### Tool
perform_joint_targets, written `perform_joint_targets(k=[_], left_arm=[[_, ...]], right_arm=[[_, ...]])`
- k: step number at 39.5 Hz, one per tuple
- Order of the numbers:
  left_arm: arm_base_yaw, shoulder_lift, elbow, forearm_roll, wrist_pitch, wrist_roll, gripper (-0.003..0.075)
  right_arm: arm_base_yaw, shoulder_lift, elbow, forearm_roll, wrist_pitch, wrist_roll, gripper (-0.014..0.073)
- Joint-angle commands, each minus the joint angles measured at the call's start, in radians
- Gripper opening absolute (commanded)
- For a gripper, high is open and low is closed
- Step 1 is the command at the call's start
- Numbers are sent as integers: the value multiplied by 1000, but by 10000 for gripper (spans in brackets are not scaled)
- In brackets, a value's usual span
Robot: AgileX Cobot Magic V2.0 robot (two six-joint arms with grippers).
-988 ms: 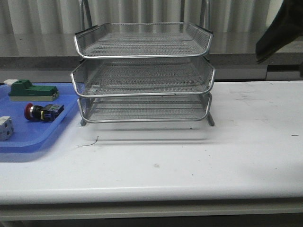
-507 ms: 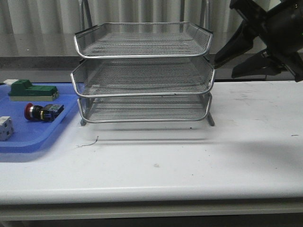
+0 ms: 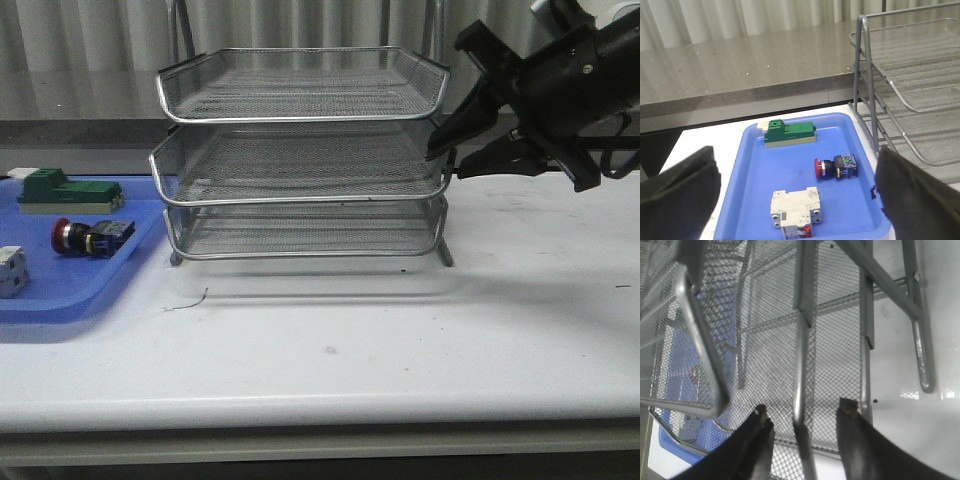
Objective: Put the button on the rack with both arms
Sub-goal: 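Reach the right gripper to the middle mesh tray's front rim and grasp it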
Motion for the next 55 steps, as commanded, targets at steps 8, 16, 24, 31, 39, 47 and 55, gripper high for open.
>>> perform_joint_targets(k=[8, 16, 24, 31, 39, 47, 55], left_arm=[[-9, 11, -34, 1, -79, -2, 599], [-9, 11, -34, 1, -79, -2, 599], [-9, 11, -34, 1, -79, -2, 599], [-9, 11, -34, 1, -79, -2, 599], [-9, 11, -34, 1, -79, -2, 599], [-9, 11, -34, 1, -79, -2, 599], [-9, 11, -34, 1, -79, -2, 599]], right_arm=[[0, -3, -47, 42, 49, -16, 267], [0, 1, -48, 42, 56, -16, 152], [-1, 1, -48, 39, 83, -17, 40], [-6, 1, -48, 3, 116, -17, 22], [-43, 1, -48, -57, 195, -17, 22], [-94, 1, -48, -139, 323, -17, 22], [-97, 1, -48, -231, 406, -16, 22]])
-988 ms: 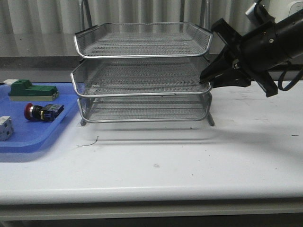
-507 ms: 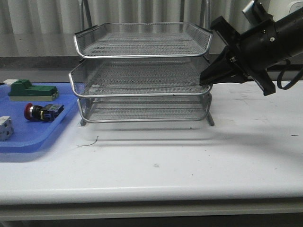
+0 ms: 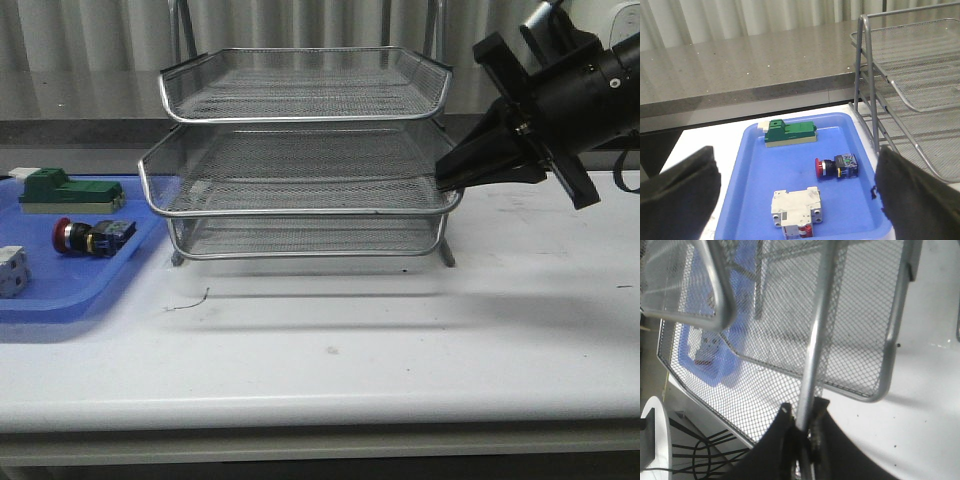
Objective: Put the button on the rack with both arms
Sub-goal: 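Pull the middle mesh tray out toward the robot with the right gripper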
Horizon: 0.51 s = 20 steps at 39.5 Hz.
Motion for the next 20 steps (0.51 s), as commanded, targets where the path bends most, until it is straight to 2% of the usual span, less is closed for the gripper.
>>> perform_joint_targets(k=[1, 20], left_arm=[[-9, 11, -34, 1, -79, -2, 599], [-9, 11, -34, 1, -79, -2, 599]], right_arm=[[-16, -43, -19, -58, 112, -1, 22], [-18, -43, -18, -261, 238, 50, 22]])
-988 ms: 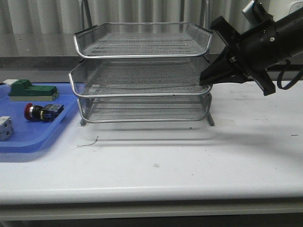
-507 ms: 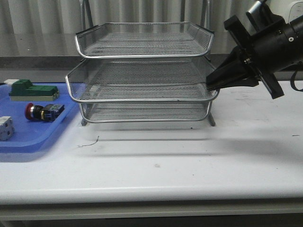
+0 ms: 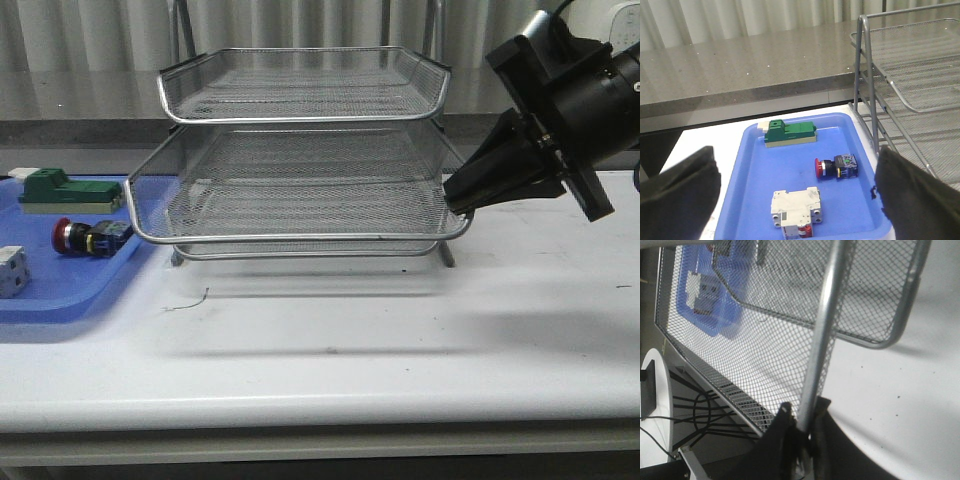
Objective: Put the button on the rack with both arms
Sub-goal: 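Pull the middle mesh tray out toward the robot with the right gripper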
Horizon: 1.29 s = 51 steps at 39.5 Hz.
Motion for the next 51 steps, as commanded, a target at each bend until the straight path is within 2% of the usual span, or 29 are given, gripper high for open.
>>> perform_joint_targets(k=[1, 17, 37, 43, 51], left_arm=[[-9, 11, -34, 1, -79, -2, 599], [-9, 11, -34, 1, -79, -2, 599], [-9, 11, -34, 1, -79, -2, 599], [-9, 11, -34, 1, -79, -2, 599], [-9, 11, -34, 1, -79, -2, 599]], right_arm=[[-8, -43, -13, -122, 122, 9, 22], [-8, -47, -13, -186, 220, 19, 22], [-8, -54, -13, -229, 257, 63, 22], [-8, -84, -13, -255, 259, 87, -21], [-8, -96, -13, -269, 265, 102, -18]])
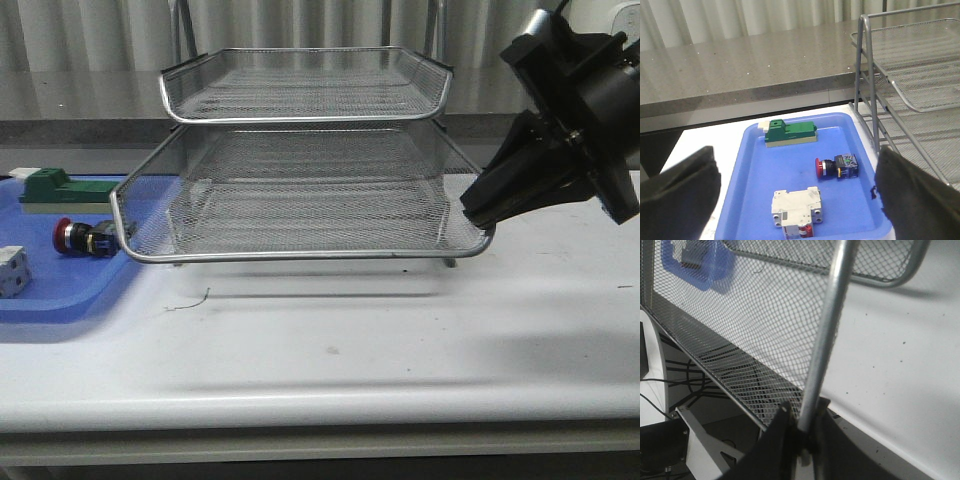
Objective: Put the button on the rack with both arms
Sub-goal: 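Pull the middle mesh tray out toward the robot with the right gripper, then release the tray rim and raise the right gripper away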
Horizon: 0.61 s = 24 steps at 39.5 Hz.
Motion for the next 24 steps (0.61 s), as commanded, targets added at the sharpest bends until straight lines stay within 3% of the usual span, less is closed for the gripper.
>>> perform_joint_targets(k=[1, 17, 24], left_arm=[[-9, 11, -34, 1, -79, -2, 599], [-9, 11, -34, 1, -79, -2, 599], [-9, 11, -34, 1, -79, -2, 599]], right_arm=[[-6, -52, -5, -110, 170, -6, -18], [-6, -52, -5, -109, 214, -3, 185], [-6, -61, -5, -93, 210, -3, 370]])
